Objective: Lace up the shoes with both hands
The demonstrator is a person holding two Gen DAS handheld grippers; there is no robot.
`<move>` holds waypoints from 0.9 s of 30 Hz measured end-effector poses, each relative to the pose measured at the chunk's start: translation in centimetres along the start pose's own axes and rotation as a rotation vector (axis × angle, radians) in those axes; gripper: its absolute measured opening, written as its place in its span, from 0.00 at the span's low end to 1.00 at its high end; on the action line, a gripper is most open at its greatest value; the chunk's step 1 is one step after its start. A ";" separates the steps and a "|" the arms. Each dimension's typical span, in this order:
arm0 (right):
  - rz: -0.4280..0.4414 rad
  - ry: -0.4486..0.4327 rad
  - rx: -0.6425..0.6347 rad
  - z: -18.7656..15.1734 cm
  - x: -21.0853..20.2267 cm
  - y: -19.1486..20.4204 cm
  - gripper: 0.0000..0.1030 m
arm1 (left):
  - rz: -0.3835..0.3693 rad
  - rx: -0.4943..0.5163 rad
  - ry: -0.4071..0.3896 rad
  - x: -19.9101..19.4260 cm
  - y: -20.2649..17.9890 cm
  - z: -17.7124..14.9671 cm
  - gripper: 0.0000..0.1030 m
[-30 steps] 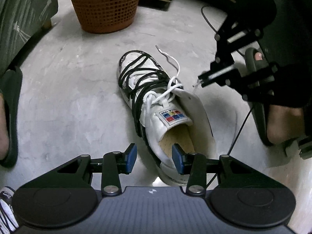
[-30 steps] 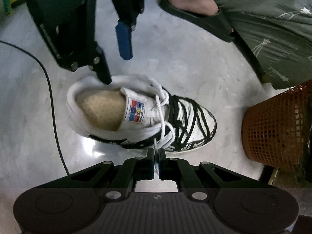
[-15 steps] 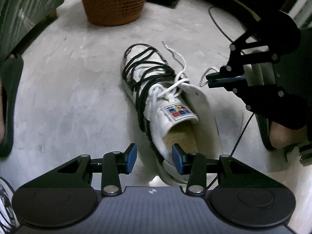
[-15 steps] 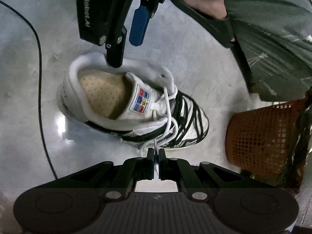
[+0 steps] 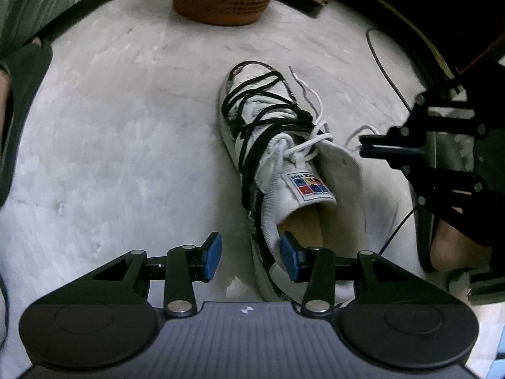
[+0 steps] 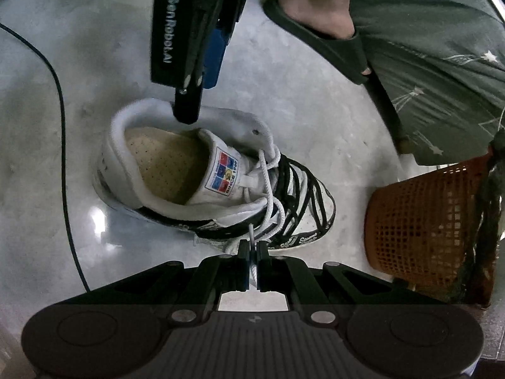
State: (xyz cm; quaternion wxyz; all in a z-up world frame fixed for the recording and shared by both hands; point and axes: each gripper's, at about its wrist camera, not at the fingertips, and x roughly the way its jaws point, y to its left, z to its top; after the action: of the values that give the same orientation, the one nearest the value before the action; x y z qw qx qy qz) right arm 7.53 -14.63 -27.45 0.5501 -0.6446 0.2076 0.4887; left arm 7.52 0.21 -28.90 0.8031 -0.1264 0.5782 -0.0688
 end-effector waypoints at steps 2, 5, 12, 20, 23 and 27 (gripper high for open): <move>0.015 -0.013 0.005 0.0 -0.1 -0.1 0.04 | 0.000 -0.030 -0.001 0.0 0.5 -0.2 0.45; 0.010 -0.017 -0.008 0.2 -0.2 -0.1 0.04 | 0.005 -0.074 0.001 0.1 1.2 -0.3 0.46; 0.010 -0.026 -0.023 0.6 -0.5 0.5 0.04 | -0.001 -0.082 -0.001 0.1 1.0 -0.4 0.47; 0.020 -0.031 -0.056 0.8 -0.5 0.6 0.04 | 0.004 -0.089 -0.001 0.1 1.0 -0.3 0.47; 0.025 -0.034 -0.075 1.1 -0.5 0.7 0.04 | 0.005 -0.087 -0.001 0.1 1.0 -0.3 0.47; 0.030 -0.032 -0.092 1.4 -0.2 0.7 0.04 | 0.014 -0.064 0.000 0.0 0.7 -0.3 0.47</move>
State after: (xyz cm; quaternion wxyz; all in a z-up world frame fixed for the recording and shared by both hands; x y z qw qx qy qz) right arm 6.36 -13.66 -27.49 0.5158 -0.6580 0.1860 0.5161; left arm 7.21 0.83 -29.16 0.7992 -0.1480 0.5809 -0.0444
